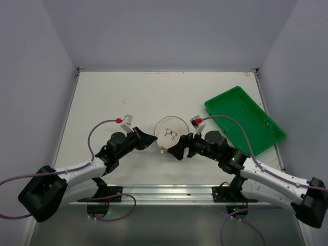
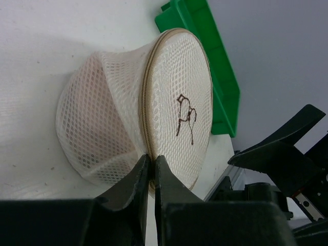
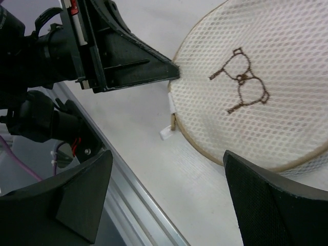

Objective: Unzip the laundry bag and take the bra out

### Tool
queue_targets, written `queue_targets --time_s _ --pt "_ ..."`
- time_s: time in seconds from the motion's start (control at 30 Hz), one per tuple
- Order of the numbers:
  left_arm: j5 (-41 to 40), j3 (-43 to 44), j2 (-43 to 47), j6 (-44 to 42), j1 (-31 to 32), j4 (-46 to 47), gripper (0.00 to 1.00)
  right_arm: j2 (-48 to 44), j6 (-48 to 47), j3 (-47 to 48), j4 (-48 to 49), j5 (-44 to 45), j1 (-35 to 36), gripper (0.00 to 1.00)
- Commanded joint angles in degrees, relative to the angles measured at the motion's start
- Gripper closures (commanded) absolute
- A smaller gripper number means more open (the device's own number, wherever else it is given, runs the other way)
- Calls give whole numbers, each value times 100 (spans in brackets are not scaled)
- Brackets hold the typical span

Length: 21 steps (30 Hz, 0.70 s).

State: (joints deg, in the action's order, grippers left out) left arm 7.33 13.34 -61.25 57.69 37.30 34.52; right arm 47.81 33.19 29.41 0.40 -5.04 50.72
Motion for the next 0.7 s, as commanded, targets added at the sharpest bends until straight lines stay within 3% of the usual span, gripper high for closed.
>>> queue_targets --time_s 0.0,0.3,0.67 --pt "14 282 175 40 111 -174 99 237 -59 425 -23 747 525 11" --pt "-574 467 579 260 331 -1105 100 1063 609 689 21 1979 1510 41" --pt "-672 467 623 304 471 -1308 100 1511 724 900 144 2314 1537 67"
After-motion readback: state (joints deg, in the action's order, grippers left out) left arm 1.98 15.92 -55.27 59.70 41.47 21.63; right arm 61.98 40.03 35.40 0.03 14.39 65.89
